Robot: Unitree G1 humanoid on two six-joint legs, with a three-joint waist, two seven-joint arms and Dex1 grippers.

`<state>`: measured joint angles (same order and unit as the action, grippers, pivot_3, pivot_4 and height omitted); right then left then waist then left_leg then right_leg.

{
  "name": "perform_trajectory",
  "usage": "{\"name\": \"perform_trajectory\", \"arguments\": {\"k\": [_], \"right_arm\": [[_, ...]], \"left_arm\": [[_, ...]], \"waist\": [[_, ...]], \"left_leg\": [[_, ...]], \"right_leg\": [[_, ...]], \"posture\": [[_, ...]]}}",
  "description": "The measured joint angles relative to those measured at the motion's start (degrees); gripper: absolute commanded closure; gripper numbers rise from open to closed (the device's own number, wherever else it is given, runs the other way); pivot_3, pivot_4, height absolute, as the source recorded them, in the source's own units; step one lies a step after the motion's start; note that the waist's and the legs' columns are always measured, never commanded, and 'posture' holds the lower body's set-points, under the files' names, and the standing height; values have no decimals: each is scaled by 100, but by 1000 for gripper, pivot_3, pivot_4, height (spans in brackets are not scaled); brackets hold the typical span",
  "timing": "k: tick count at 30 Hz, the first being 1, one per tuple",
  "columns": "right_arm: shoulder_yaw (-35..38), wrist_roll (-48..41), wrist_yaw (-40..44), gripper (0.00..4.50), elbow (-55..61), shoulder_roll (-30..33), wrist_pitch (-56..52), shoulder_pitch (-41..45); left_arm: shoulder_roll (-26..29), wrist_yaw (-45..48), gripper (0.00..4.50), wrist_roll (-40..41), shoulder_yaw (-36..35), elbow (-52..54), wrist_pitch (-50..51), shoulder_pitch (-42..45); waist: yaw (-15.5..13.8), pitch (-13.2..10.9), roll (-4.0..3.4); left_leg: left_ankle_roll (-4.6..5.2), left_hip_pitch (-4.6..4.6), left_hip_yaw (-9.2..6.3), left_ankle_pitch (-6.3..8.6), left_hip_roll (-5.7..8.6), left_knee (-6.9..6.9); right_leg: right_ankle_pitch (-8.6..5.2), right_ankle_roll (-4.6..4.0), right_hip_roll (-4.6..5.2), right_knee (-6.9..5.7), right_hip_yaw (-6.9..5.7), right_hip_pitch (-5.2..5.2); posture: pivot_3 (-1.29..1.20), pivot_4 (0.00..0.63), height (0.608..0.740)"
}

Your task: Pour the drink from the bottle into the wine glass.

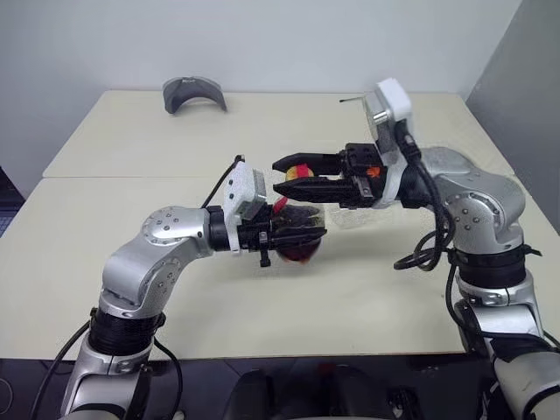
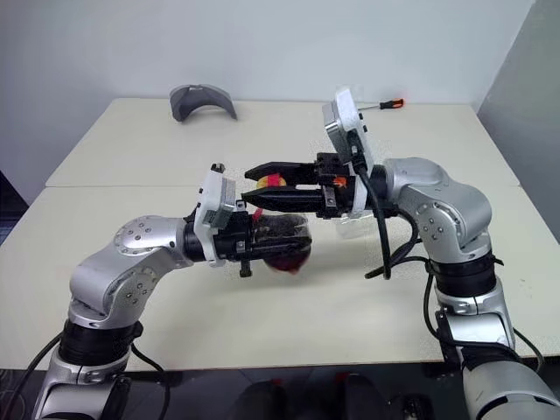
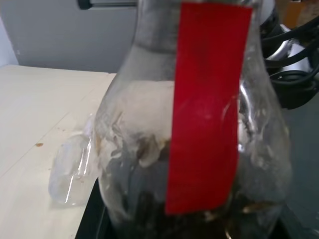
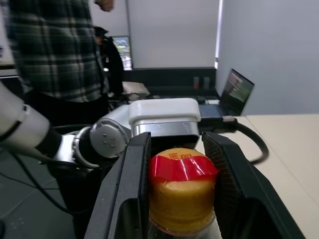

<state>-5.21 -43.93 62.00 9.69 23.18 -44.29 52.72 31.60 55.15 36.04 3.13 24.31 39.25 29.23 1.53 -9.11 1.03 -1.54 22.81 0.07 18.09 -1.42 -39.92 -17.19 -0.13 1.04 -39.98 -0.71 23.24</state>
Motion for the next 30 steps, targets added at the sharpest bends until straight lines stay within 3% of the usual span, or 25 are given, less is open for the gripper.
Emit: {"name": "perform_trajectory", "arguments": {"k": [5, 14, 15, 22, 30], "right_arm": [[-55, 106, 42, 3223, -188, -117, 120, 90], [107, 115, -674, 148, 174, 63, -127, -254], [161, 118, -810, 34, 245, 120, -162, -305], [467, 236, -1800, 34, 824, 271, -293, -590], [317, 597, -2559, 34, 924, -44, -206, -676]], "left_arm": [[18, -110, 2766, -5, -15, 9, 25, 14], [73, -155, 2766, -228, 120, -69, -160, 6], [73, -221, 2766, -282, 119, -118, -206, 5], [-100, -878, 2766, -771, 119, -757, -253, 39], [-300, -1010, 2766, -1020, 119, -1366, -500, 417]], "waist": [[0, 0, 0], [-10, 0, -1], [-8, -1, -1], [-8, 0, -1], [-5, -1, 0]], "left_leg": [[-2, 1, 2, -1, 0, -1], [-3, 3, 2, -2, 1, -1], [-3, 3, 2, -2, 1, -1], [-2, 2, 2, -1, 0, 1], [-9, 4, 5, -5, 1, 1]], "right_leg": [[0, 0, 0, 1, 1, 0], [0, 0, 2, 2, 1, 0], [0, 0, 2, 2, 1, 0], [0, 0, 1, 1, 1, 1], [0, 0, 1, 2, 2, 3]], "posture": [[0, 150, 740], [0, 150, 740], [0, 150, 740], [0, 150, 740], [0, 150, 740]]}}
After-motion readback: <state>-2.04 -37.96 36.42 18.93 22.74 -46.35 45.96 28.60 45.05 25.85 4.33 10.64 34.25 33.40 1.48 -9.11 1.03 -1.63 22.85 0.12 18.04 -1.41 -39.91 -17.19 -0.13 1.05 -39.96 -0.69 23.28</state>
